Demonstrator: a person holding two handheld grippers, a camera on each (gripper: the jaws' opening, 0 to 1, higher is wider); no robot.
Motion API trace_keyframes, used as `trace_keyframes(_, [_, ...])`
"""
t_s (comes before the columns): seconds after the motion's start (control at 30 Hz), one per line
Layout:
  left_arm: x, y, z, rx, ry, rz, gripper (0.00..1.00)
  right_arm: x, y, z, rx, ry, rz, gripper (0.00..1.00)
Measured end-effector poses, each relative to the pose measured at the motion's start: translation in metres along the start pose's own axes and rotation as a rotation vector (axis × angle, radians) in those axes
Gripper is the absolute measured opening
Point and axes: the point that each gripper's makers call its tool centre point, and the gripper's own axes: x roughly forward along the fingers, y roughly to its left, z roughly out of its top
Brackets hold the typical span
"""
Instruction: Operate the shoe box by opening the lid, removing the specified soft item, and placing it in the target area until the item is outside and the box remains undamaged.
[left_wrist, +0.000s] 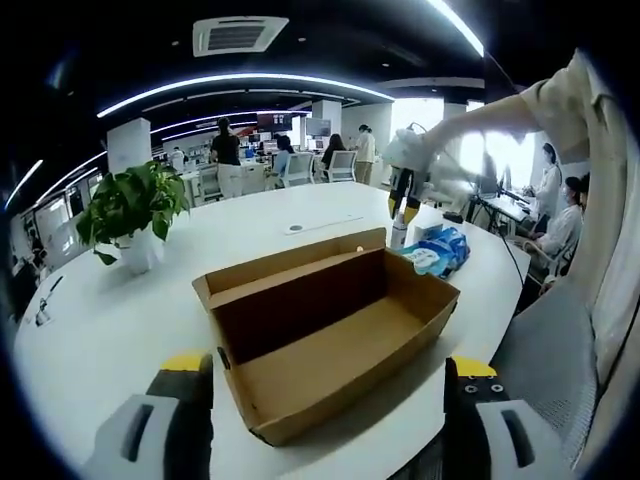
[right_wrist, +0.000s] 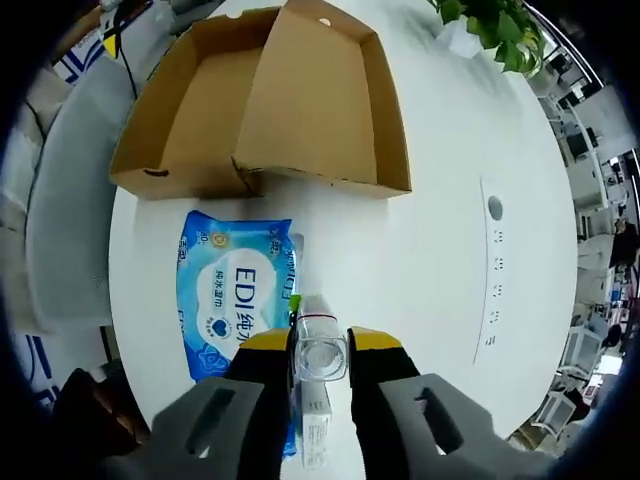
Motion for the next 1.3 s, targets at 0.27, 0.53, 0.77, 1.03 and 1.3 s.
trace_keyframes(0.27, [0.000, 0.004, -0.002, -0.004, 0.003, 0.013, 0.96, -0.002, -0.004, 0.004, 0.014, -0.023, -0.012, 0.23])
trace_keyframes(0.53, [-0.001, 0.013, -0.005, -0.019, 0.011, 0.050, 0.88, -0.010, -0.010, 0.009, 0.037, -0.060, -0.042, 0.29])
trace_keyframes(0.77, [-0.003, 0.022, -0.008, -0.022, 0.024, 0.093, 0.81, -0.017, -0.010, 0.015, 0.047, -0.084, -0.062, 0.31])
trace_keyframes(1.03, [-0.006, 0.030, -0.017, -0.054, 0.053, 0.138, 0.70, -0.023, -0.012, 0.020, 0.064, -0.107, -0.079, 0.33])
trace_keyframes(1.3, [-0.006, 0.033, -0.021, -0.070, 0.065, 0.157, 0.63, -0.029, -0.012, 0.023, 0.076, -0.121, -0.091, 0.33])
